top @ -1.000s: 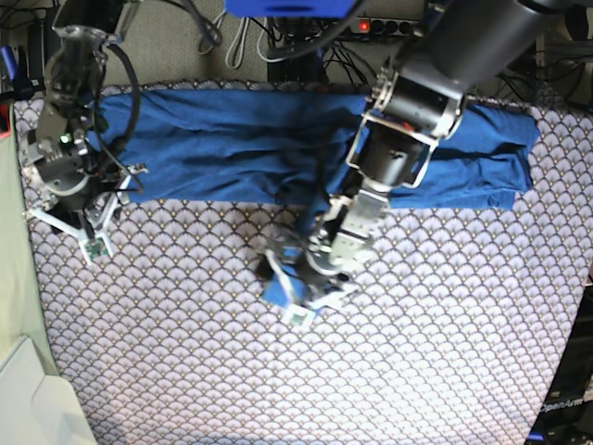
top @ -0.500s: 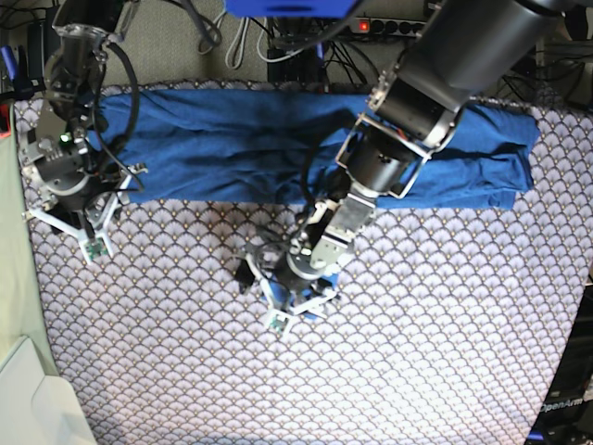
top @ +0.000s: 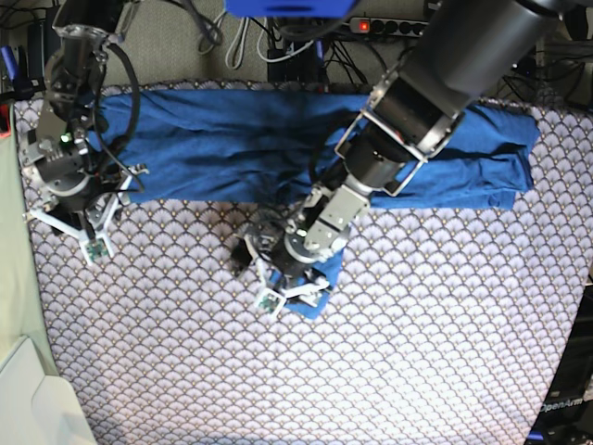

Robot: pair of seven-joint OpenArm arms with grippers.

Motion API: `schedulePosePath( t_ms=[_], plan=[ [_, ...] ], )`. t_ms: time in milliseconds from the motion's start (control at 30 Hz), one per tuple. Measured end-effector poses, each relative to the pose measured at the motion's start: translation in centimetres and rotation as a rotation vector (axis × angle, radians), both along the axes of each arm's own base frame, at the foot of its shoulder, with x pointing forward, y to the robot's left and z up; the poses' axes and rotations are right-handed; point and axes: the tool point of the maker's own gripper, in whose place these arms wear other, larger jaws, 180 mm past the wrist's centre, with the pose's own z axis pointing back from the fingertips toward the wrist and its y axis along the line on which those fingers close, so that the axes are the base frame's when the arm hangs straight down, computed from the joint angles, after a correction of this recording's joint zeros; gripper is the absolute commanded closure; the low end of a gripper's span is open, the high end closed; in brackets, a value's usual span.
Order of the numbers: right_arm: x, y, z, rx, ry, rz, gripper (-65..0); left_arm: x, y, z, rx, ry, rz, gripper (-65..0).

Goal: Fold the T-shirt properly
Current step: 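Grasp the hanging sleeve end with the left gripper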

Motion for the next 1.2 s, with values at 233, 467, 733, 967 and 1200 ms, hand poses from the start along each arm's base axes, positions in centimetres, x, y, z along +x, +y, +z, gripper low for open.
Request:
schedulePosePath(
  t_ms=[233, 467, 733, 967, 1200],
  plan=[
    [0.1, 0.0, 0.1, 0.002, -0.005, 0.002, -30.6, 0.0, 0.0, 0.0, 0.000, 0.005, -0.001, -51.6],
    [0.1, 0.0, 0.1, 0.002, -0.004, 0.002, -30.6, -0.3, -0.4, -0.1, -0.007, 0.011, -0.011, -27.7],
    [0.1, 0.0, 0.0, 0.002, -0.004, 0.001, -30.6, 0.4, 0.9, -0.2, -0.068, 0.078, 0.082, -1.9],
    [0.1, 0.1, 0.1, 0.002, -0.005, 0.002, -30.5, 1.4, 3.0, -0.1, -0.119, 0.113, 0.187, -0.5],
    [0.1, 0.1, 0.0, 0.002, -0.004, 0.002, -30.5, 1.4, 2.9, 0.0, -0.119, 0.111, 0.186, -0.5]
  ],
)
